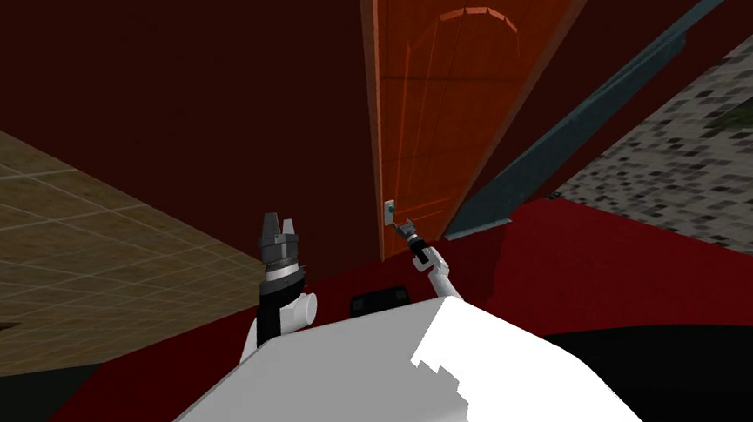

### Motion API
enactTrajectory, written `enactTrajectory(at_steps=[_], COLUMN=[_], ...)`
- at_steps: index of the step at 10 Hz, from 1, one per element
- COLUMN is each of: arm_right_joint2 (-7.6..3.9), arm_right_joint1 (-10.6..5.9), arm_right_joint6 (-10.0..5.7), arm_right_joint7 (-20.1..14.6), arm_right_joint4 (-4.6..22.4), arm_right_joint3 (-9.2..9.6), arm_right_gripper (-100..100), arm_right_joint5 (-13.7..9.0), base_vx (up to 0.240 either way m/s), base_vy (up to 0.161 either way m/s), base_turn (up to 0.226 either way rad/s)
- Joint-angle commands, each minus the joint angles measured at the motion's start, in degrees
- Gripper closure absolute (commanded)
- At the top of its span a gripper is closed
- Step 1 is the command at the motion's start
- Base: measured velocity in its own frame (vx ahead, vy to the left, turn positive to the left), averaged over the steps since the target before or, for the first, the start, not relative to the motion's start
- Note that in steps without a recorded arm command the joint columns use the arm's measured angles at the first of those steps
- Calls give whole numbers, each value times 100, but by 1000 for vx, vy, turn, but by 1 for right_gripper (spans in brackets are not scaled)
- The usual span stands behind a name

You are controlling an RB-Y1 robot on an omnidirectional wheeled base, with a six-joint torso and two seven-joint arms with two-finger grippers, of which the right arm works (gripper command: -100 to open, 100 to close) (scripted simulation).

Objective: Pull the door open

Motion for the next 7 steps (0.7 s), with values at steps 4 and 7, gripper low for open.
enactTrajectory(at_steps=[4,7], arm_right_joint2=[-541,-838], arm_right_joint1=[-37,-48], arm_right_joint6=[-313,-487], arm_right_joint7=[-240,-392], arm_right_joint4=[323,500], arm_right_joint3=[-392,-620], arm_right_gripper=[-100,-100], arm_right_joint5=[-237,-379], base_vx=[166,193], base_vy=[130,81], base_turn=[113,106])
